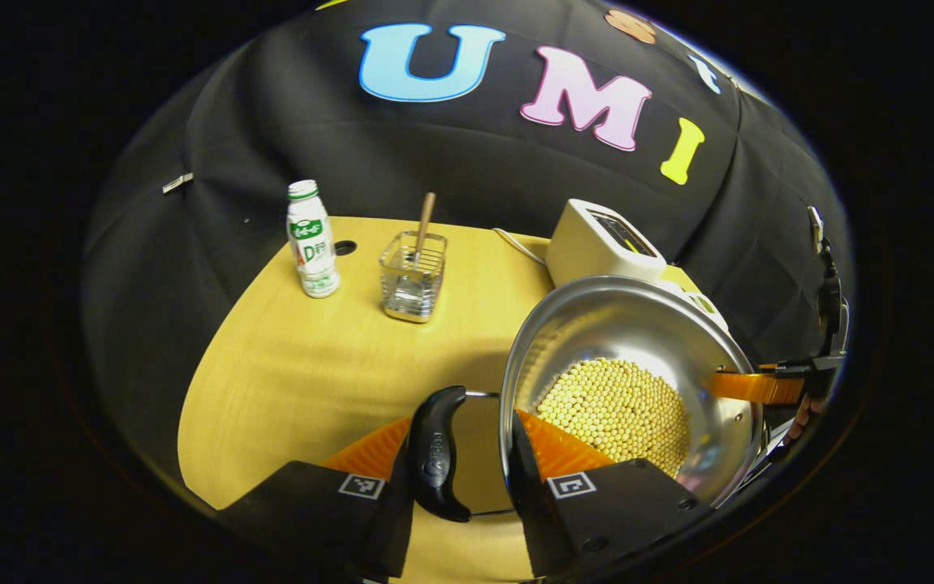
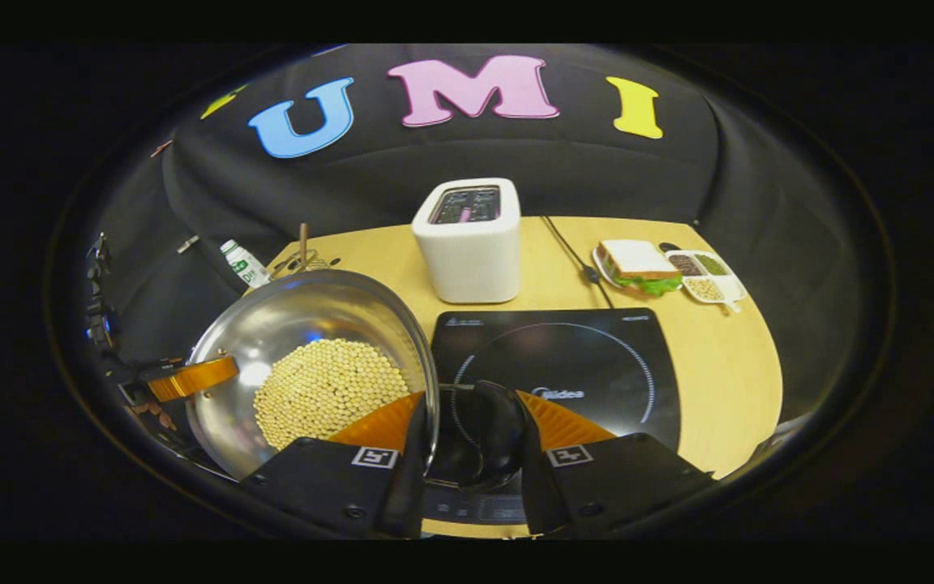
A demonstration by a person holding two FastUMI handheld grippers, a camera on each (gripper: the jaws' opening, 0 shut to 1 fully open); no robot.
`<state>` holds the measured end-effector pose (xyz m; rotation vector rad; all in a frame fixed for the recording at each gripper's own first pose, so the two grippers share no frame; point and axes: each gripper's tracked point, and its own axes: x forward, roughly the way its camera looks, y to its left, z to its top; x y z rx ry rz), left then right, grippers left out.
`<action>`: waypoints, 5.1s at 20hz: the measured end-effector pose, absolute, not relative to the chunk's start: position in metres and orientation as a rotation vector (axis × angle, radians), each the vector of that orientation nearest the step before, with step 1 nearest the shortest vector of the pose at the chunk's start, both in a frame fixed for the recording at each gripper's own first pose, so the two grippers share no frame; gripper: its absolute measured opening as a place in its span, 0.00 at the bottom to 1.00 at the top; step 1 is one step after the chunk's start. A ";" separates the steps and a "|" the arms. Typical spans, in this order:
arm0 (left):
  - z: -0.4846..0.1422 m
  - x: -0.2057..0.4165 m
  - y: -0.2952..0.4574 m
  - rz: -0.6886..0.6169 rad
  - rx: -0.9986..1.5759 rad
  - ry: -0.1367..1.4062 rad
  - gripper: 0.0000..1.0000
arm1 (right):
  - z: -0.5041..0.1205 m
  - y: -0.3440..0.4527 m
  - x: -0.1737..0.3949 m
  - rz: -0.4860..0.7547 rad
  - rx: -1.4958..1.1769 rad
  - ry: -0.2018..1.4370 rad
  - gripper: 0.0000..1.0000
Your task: First push the handle of the pot to place it horizontally, then grasp the pot with both hands and set it on the induction cooktop.
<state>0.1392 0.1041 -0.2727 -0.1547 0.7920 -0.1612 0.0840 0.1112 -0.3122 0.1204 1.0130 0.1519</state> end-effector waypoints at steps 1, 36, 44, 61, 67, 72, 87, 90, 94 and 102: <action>-0.273 0.140 0.092 -0.167 -0.153 0.797 0.58 | -0.312 0.099 0.083 0.145 0.125 1.020 0.51; -0.312 0.187 -0.096 -0.228 -0.140 0.833 0.58 | -0.367 -0.078 0.117 0.049 0.157 1.051 0.51; -0.322 0.196 -0.098 -0.233 -0.154 0.822 0.58 | -0.376 -0.080 0.123 0.055 0.156 1.039 0.51; -0.322 0.197 -0.098 -0.238 -0.146 0.831 0.59 | -0.381 -0.080 0.125 0.049 0.195 1.040 0.53; -0.330 0.197 -0.105 -0.224 -0.146 0.841 0.89 | -0.379 -0.076 0.123 0.041 0.227 1.053 0.87; -0.312 0.187 -0.095 -0.197 -0.115 0.819 0.96 | -0.366 -0.084 0.126 0.000 0.232 1.011 0.99; -0.174 0.150 -0.066 -0.169 -0.120 0.519 0.95 | -0.198 -0.088 0.109 -0.032 0.209 0.647 0.99; -0.141 0.131 -0.057 -0.160 -0.157 0.450 0.95 | -0.156 -0.081 0.099 -0.037 0.241 0.565 0.98; -0.102 0.106 -0.036 -0.144 -0.152 0.367 0.95 | -0.108 -0.071 0.080 -0.042 0.281 0.457 0.98; -0.032 0.053 -0.005 -0.130 -0.083 0.202 0.95 | -0.048 -0.052 0.037 -0.020 0.216 0.285 0.98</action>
